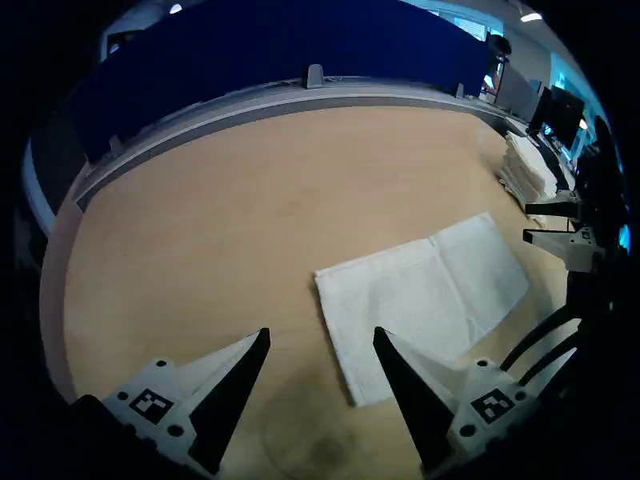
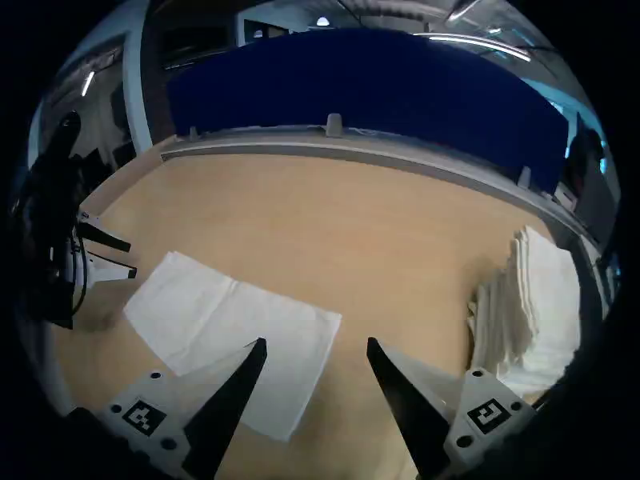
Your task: Fold towel
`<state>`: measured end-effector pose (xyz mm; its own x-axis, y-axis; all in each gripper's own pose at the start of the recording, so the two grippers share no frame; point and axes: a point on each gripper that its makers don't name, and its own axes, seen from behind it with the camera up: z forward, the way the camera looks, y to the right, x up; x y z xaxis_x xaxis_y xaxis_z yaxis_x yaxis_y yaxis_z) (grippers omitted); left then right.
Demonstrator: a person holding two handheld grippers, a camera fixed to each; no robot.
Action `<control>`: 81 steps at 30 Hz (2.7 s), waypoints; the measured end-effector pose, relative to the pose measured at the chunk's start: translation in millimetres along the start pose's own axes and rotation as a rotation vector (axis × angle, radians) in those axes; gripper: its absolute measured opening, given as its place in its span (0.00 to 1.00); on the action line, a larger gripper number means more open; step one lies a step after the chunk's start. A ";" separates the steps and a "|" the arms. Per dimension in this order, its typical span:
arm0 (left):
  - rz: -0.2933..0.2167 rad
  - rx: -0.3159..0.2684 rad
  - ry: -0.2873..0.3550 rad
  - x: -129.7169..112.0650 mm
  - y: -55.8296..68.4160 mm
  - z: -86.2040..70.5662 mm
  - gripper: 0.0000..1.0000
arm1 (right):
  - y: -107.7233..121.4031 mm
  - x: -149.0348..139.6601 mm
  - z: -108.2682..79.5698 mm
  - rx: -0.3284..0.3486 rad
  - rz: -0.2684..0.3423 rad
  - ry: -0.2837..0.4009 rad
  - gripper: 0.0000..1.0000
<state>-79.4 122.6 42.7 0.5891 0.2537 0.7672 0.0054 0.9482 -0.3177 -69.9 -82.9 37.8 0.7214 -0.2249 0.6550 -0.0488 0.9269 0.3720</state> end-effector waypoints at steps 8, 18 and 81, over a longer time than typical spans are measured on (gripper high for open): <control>-0.032 0.023 0.001 -24.5 -8.7 -24.1 0.96 | -9.1 -18.1 -13.7 0.016 -0.019 -0.020 0.97; -0.069 0.071 -0.017 -76.1 -22.8 -59.8 0.96 | -23.9 -48.1 -35.0 0.043 -0.034 -0.051 0.97; -0.265 0.278 -0.015 -178.7 -83.9 -174.5 0.96 | -33.2 -82.8 -33.5 0.150 -0.236 -0.178 0.08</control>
<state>-44.1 -35.6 -164.9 0.5849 -0.0063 0.8111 -0.0645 0.9964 0.0542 -104.8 -85.0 -50.8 0.5935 -0.4897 0.6387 -0.0048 0.7914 0.6112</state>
